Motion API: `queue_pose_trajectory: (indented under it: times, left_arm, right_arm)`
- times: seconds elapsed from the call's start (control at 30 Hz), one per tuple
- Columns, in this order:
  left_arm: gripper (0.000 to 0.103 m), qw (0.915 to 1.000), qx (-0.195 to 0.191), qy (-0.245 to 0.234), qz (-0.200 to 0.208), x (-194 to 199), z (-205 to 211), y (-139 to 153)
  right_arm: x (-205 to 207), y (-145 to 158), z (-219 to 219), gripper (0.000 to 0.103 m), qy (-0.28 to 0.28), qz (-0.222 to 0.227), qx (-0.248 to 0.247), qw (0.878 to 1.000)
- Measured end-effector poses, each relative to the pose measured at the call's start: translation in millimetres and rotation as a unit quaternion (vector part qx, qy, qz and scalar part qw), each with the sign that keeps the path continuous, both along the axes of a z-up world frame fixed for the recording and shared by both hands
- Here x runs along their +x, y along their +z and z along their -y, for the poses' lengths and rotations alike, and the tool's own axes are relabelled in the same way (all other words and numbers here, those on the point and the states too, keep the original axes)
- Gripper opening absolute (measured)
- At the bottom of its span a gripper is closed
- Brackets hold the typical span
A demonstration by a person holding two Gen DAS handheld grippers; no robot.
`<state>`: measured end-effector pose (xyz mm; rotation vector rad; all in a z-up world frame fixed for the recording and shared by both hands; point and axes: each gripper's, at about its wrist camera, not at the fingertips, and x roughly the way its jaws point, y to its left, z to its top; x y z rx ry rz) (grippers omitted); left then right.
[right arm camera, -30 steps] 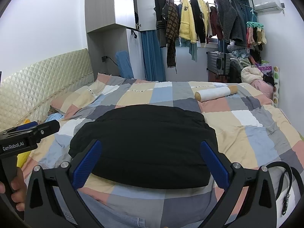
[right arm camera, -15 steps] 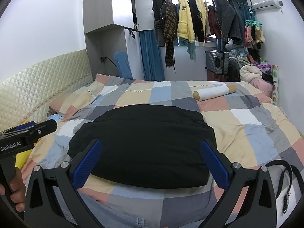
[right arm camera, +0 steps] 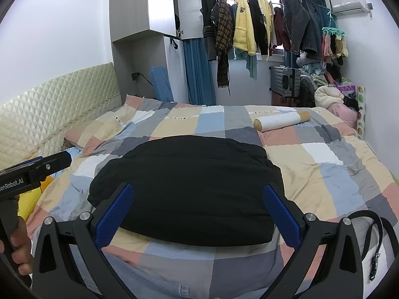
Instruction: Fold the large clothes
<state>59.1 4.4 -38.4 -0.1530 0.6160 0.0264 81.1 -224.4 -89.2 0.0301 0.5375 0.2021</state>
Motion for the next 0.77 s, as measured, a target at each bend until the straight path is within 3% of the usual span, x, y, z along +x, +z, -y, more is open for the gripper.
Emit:
queue_pose_trajectory:
  times: [0.77]
  left_arm:
    - [0.102,1.0,-0.001,-0.005,-0.001,-2.9,-3.5,0.2]
  right_arm:
    - [-1.1,-3.0,0.9,0.103,0.002,-0.002,-0.004,1.0]
